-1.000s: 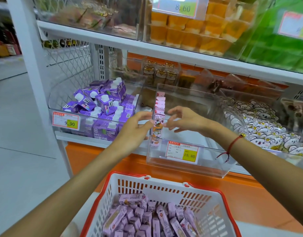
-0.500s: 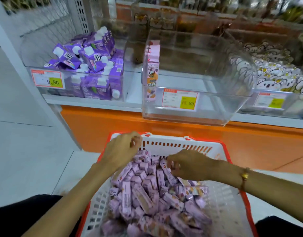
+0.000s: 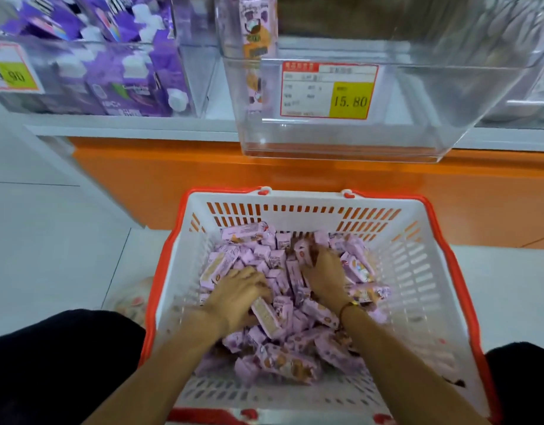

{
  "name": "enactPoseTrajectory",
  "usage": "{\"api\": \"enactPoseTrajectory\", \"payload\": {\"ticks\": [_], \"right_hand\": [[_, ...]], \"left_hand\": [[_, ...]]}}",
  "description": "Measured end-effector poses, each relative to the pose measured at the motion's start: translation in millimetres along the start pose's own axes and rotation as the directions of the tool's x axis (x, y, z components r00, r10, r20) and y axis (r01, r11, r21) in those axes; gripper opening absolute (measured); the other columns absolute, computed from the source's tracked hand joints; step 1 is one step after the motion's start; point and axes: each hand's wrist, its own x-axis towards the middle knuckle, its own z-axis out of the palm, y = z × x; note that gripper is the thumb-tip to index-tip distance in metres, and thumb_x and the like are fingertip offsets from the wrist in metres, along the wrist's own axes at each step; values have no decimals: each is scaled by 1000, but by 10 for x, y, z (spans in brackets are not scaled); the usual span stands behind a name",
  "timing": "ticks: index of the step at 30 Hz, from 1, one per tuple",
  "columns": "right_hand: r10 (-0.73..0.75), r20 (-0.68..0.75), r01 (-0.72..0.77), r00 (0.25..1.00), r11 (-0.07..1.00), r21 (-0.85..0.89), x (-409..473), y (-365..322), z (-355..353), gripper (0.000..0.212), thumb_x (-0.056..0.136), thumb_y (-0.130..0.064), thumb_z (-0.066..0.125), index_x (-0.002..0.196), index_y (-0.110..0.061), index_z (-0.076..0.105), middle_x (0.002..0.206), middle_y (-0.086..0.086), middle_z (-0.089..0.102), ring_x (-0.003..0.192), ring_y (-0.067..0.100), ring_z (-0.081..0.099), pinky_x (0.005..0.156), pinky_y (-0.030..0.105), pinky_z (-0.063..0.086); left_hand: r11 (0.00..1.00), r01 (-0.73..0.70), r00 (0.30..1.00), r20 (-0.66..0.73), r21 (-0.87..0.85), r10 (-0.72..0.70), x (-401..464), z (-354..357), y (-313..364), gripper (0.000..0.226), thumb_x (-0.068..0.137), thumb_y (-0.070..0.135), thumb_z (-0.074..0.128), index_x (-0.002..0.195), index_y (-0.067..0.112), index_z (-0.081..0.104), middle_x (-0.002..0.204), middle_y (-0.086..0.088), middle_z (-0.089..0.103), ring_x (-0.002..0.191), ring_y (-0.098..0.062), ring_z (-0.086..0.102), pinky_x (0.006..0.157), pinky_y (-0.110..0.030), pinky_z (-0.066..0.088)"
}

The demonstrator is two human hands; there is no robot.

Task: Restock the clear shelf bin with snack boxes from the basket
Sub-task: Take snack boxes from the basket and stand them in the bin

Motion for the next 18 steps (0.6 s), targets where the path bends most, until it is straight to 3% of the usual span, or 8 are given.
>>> {"api": "enactPoseTrajectory", "payload": {"ticks": [3,5,6,9,10,12,14,18], "right_hand": [[-49,48,45,998,996,74,-3,57,-145,23,88,-18,65,80,-7,47,75,12,49,68,26,44,64,36,39],[-75,80,65,994,990,123,-37,75,-237,25,87,-16,67,82,-11,43,71,7,45,65,23,39,61,35,36],[-62,103,42,993,981,187,-62,54,-300,25,87,-15,67,89,-13,43,72,3,46,68,23,43,61,32,38],[-71,194,-22,978,899,438,-144,-119,-549,25,85,-12,70,94,-16,47,78,1,55,78,29,57,59,20,50],[-86,222,-31,971,878,478,-178,-205,-644,22,85,-16,70,94,-16,50,81,6,59,78,27,60,58,17,51],[-142,275,-34,951,834,550,-250,-399,-831,23,87,-25,67,103,-11,58,94,22,64,80,30,63,68,26,57],[-166,349,-97,922,775,624,-343,-606,-1014,26,89,-29,63,110,-13,63,113,26,62,100,42,60,85,42,55],[-268,480,-184,835,687,703,-583,-982,-1352,51,83,-36,64,115,3,58,104,21,55,98,34,52,87,36,45]], "left_hand": [[999,-5,999,-37,-33,3,43,-3,-13,46,86,35,63,130,30,50,134,9,47,126,-14,36,102,-28,28],[945,50,992,-93,-323,-84,19,-93,-60,38,87,39,61,122,25,55,118,10,55,116,-13,45,100,-28,35],[827,93,983,-81,-554,-164,-3,-181,-70,35,89,39,58,120,22,54,110,12,56,110,-13,49,95,-26,40],[43,214,938,193,-976,-288,-30,-500,-7,41,96,38,46,131,17,44,118,7,59,104,-11,58,89,-27,48],[-219,188,934,243,-957,-260,-37,-600,25,35,98,34,41,127,15,47,110,1,67,90,-9,64,81,-28,52],[-544,106,959,231,-833,-167,-100,-816,70,31,101,30,34,117,12,52,84,-3,69,65,-10,66,63,-28,54],[-621,52,980,161,-782,-120,-169,-957,78,46,99,38,33,127,7,50,92,-10,61,72,-19,63,66,-31,53],[-545,-78,971,61,-835,-233,-281,-1196,67,52,84,43,58,125,10,56,81,-6,65,67,-16,58,77,-34,44]]}}
